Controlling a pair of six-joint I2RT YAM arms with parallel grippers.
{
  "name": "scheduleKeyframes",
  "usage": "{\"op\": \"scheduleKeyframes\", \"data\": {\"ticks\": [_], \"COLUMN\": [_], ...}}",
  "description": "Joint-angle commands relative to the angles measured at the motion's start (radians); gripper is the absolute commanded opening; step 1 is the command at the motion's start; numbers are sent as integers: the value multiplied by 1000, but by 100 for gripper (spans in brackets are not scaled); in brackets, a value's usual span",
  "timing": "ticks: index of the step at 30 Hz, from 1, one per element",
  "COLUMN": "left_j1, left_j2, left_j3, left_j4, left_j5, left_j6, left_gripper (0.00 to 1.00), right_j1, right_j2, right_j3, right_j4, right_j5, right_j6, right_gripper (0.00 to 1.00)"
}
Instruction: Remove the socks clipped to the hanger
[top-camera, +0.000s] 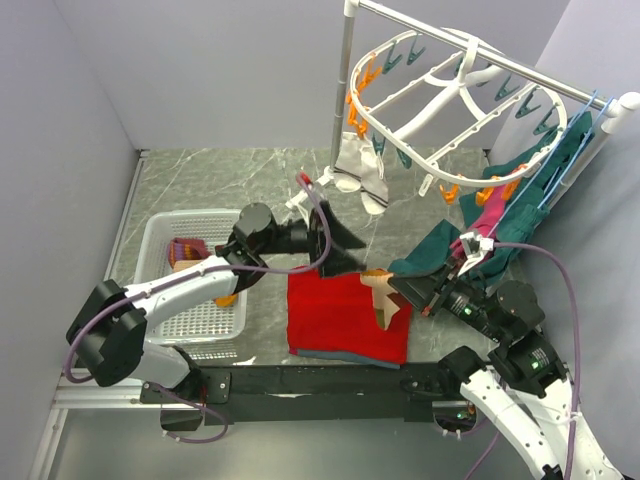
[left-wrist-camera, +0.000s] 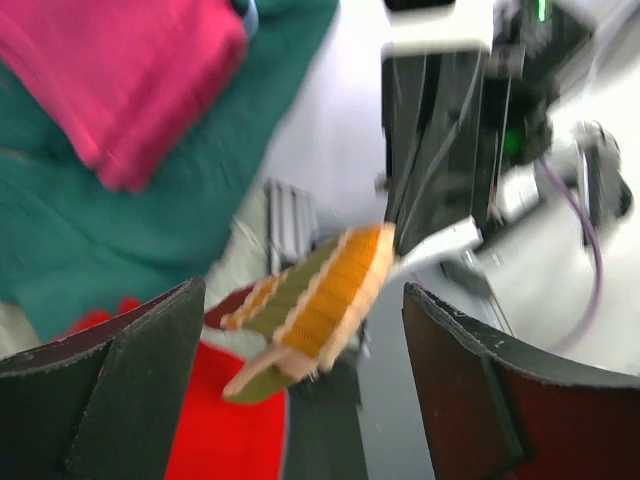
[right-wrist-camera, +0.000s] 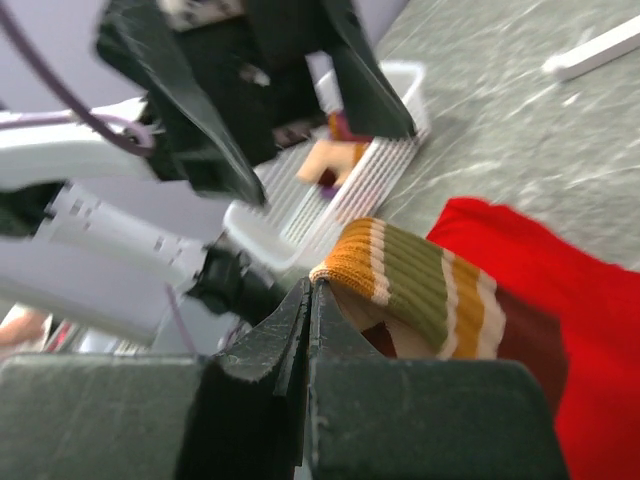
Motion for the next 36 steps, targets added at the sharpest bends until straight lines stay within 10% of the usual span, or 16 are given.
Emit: {"op": "scheduleKeyframes", "data": {"ticks": [1, 9, 14, 18, 24, 33, 36], "left_j1": [-37, -107, -104, -63, 178, 279, 282], "left_j2": [-66, -101, -112, -137, -308, -604, -655], "left_j3": [-57, -78, -71, -15, -115, -37, -28], "left_j4": [97, -101, -153, -390, -582, -1047, -1112], "left_j5": [133, 93, 47, -168, -439, -1348, -1488], "left_j6": [37, 183, 183, 204, 60, 105, 68], "left_gripper": [84, 75, 31, 2, 1, 24, 13], "right_j1": [3, 4, 4, 3, 3, 4, 3], "right_j2": [32, 53, 62, 61, 58, 49, 52], "right_j3": [22, 5, -17, 5, 37, 31, 26], "right_j4": [91, 142, 164, 74, -46, -79, -73], "right_j5": [-171, -265, -282, -218, -110, -105, -108], "right_j6": [-9, 11, 19, -26, -113, -146, -144], "right_gripper": [0, 0, 2, 41, 58, 63, 63]}}
